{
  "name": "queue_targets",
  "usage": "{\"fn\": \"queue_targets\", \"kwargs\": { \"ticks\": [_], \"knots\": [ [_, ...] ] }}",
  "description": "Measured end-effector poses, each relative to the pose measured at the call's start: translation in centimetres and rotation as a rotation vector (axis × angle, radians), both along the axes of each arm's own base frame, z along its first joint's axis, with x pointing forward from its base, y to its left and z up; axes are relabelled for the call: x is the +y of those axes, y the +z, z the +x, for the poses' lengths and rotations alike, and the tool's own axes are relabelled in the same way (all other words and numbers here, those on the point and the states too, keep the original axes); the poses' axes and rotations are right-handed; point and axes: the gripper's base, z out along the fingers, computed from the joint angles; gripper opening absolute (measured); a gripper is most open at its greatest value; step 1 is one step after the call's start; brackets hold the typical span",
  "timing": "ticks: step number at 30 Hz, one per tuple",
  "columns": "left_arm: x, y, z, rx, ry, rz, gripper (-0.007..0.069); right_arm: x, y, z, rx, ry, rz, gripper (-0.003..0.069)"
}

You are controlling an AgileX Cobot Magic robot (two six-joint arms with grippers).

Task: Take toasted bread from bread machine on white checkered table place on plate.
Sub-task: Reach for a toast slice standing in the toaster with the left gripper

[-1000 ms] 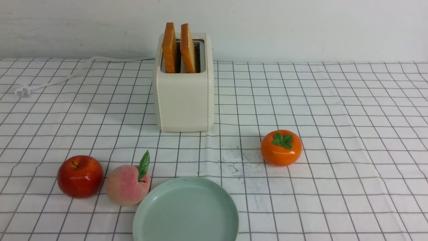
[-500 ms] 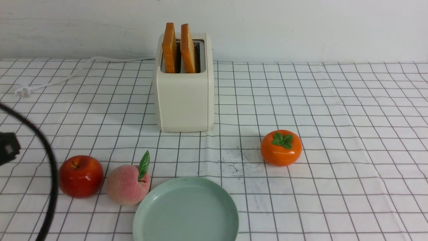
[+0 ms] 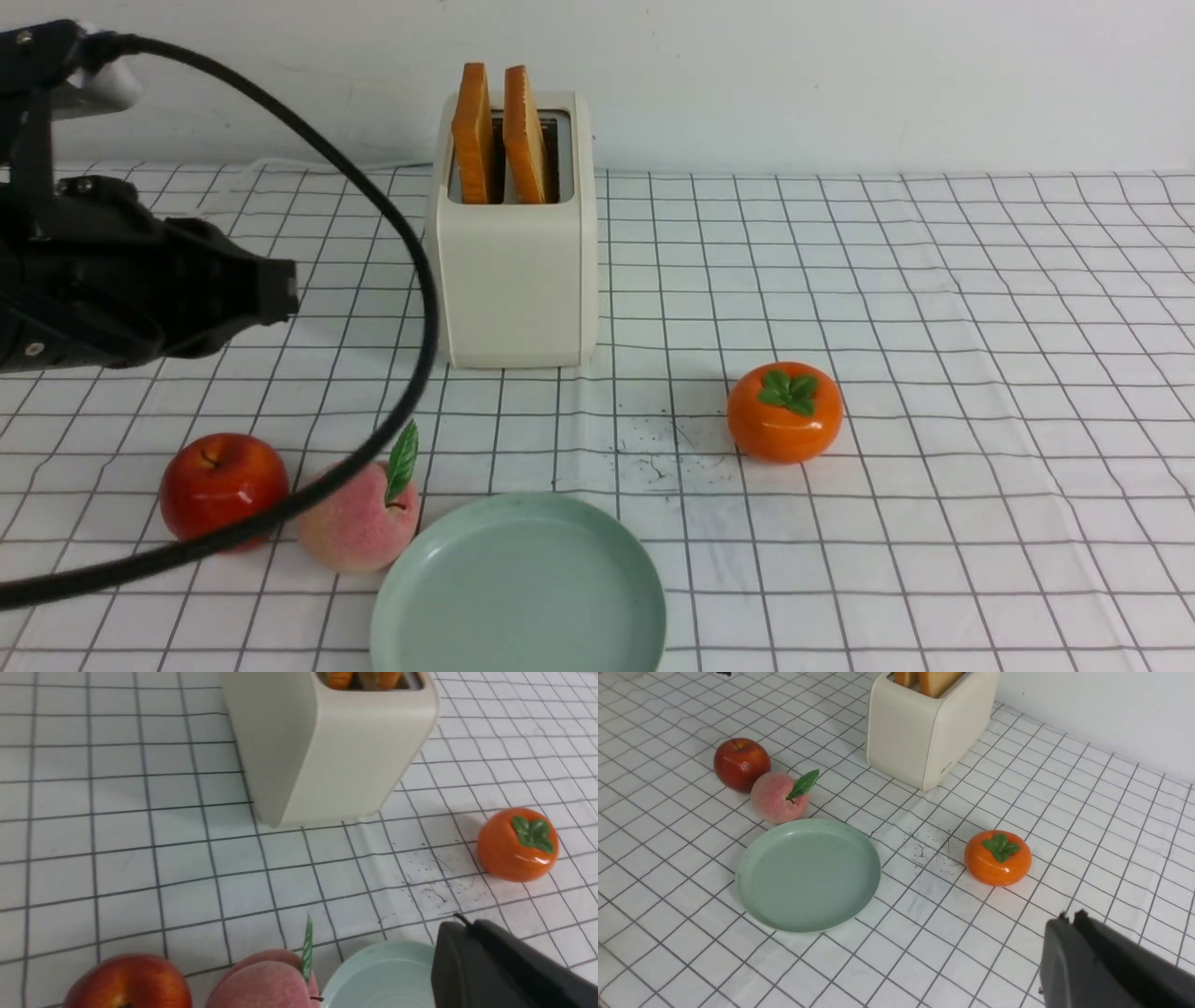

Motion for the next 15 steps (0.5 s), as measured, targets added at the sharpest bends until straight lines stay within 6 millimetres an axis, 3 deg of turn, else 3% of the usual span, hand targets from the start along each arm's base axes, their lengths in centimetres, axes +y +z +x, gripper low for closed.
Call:
{"fn": "queue_targets", "kwargs": {
  "ticks": [15],
  "knots": [
    [-0.3,0.3,1.3,-0.045,0.011,0.006,-0.0013,0.0,0.1,0.0,-0.008,0.001,0.008,0.0018]
  ]
}}
